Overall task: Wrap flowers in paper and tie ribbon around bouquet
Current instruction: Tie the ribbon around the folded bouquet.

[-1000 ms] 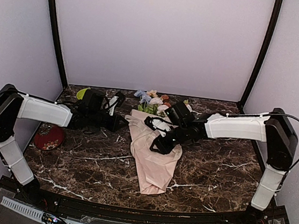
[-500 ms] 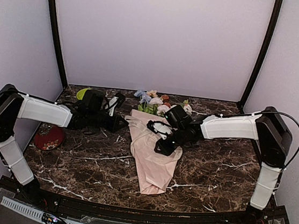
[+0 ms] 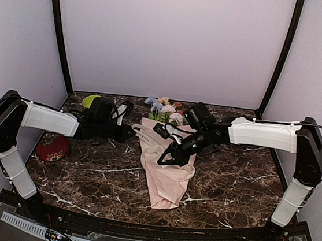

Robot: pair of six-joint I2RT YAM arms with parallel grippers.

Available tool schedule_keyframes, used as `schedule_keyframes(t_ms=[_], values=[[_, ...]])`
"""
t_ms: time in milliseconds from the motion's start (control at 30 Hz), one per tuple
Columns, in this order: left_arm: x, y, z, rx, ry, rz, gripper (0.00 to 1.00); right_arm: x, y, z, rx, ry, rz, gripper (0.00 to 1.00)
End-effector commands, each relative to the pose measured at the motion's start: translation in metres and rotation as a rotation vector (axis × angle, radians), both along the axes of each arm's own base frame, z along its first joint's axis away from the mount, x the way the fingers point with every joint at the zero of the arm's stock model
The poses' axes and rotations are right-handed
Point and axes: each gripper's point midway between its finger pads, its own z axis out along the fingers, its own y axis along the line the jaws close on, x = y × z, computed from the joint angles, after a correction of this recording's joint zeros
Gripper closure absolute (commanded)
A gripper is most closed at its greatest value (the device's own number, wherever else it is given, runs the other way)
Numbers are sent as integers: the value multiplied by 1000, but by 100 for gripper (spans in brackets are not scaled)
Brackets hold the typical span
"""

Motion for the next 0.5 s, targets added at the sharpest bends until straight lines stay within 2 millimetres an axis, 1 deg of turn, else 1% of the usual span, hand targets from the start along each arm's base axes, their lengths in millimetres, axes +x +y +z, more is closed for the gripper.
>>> schedule_keyframes(t_ms=[0, 100, 200, 300, 367, 400, 467], values=[[15, 19, -14, 63, 36, 95, 100, -35, -2, 58, 204, 111, 115, 100], [24, 33, -18, 88, 41, 157, 100, -42, -12, 77, 271, 126, 118, 100], [33, 53, -19, 108, 50, 232, 100, -40, -28, 100, 349, 135, 90, 100], [38, 65, -19, 116, 54, 275, 100, -24, -49, 124, 442, 139, 14, 100], [37, 67, -17, 116, 48, 280, 100, -12, -63, 133, 483, 149, -52, 100], [37, 68, -17, 117, 46, 282, 100, -5, -68, 133, 486, 148, -94, 100], [36, 71, -17, 123, 45, 289, 100, 10, -77, 127, 456, 143, -184, 100]])
